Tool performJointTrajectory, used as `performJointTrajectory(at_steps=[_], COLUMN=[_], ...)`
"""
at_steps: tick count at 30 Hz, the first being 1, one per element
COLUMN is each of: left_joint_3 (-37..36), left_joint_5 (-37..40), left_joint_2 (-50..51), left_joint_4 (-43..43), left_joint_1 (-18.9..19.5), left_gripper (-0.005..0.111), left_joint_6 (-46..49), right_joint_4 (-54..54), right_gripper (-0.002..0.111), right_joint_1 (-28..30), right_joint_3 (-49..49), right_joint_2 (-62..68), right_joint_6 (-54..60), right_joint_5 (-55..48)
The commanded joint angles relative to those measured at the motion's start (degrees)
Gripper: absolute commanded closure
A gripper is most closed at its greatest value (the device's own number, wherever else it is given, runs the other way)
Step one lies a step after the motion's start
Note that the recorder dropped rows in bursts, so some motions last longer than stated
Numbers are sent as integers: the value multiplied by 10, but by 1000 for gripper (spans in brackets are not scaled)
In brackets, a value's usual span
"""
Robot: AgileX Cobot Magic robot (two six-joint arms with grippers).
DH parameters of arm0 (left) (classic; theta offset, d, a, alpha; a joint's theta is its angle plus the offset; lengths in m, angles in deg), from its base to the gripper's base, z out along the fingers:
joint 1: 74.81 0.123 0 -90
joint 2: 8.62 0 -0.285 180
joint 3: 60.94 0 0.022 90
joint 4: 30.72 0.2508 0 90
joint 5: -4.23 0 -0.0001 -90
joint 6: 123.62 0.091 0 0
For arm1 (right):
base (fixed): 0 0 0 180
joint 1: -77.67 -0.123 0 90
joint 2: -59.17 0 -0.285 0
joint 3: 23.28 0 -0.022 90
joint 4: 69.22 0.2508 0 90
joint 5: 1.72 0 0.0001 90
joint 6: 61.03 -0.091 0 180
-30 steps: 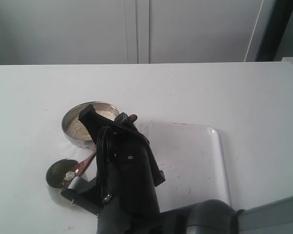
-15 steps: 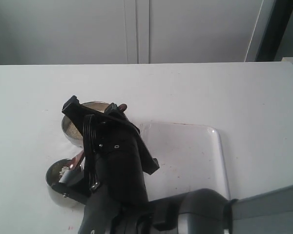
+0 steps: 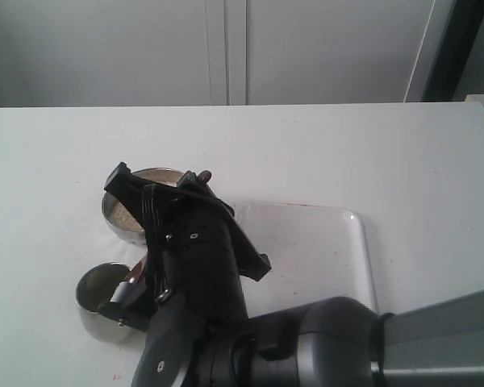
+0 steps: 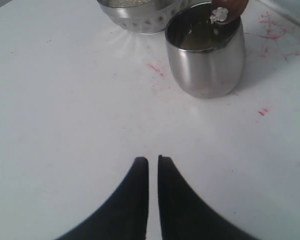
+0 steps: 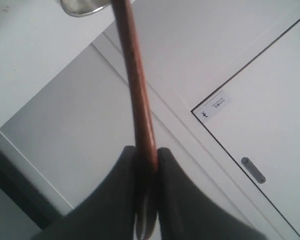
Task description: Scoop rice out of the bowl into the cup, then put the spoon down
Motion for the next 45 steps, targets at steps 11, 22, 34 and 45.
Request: performJointTrajectory(at_steps=[11,22,34,45], left_joint_3=[-4,-4,-4,-4], left_joint_5=[14,14,14,14], left_joint_2=[-2,-2,-2,-2], left_joint_4=[-5,-5,-5,-5], left_joint_1=[-3,-3,-3,-3], left_gripper=[92,92,92,92], left_joint_6=[0,0,0,0], right_joint_4=[-5,-5,9,9], right_gripper=[108,108,108,108], right_joint_1=[5,5,5,5], right_joint_3=[-43,-67,-77,-77], right_joint_2=[-7,-7,-7,-7], right_joint_6=[26,100,144,96], right_joint_5=[-1,16,24,-6])
